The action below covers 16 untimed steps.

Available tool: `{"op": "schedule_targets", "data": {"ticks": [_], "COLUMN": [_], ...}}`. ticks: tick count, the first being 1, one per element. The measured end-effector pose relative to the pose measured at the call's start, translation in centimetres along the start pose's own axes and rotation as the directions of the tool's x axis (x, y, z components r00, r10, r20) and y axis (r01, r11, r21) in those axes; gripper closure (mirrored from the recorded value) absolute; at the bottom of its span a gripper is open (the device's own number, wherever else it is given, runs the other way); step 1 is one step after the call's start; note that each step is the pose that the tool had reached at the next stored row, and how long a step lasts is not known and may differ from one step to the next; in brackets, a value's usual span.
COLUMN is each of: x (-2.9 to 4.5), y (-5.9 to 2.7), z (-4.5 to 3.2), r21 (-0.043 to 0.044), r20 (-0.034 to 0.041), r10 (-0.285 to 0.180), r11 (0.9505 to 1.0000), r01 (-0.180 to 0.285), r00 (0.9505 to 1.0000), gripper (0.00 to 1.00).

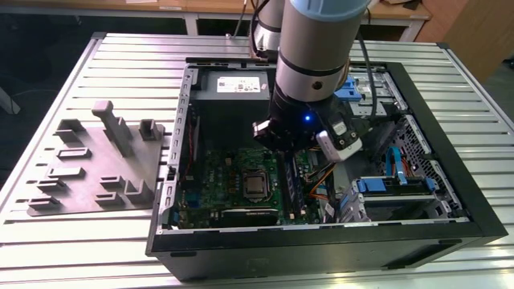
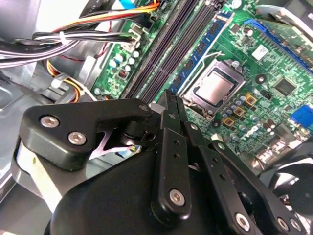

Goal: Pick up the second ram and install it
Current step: 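Insert the second ram into the second slot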

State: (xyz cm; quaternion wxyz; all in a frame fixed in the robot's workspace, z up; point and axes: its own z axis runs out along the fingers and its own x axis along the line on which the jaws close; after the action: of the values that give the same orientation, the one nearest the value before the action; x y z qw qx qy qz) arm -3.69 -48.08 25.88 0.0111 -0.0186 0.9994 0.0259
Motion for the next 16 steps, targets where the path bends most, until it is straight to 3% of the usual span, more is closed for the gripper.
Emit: {"op": "schedule_targets", "data": {"ticks": [8, 16], "x": [-0.56, -0.57], "y": [-0.06, -0.08], "z": [0.64, 1.03], "r21": [0.0003, 0.0011], "r20": [0.0001, 0.0019], "r10": [0.006, 0.041], "r11": [1.0000, 0.9992], "r01": [-0.006, -0.041], "r00": [1.0000, 0.9992], "gripper": [0.88, 0.88]}}
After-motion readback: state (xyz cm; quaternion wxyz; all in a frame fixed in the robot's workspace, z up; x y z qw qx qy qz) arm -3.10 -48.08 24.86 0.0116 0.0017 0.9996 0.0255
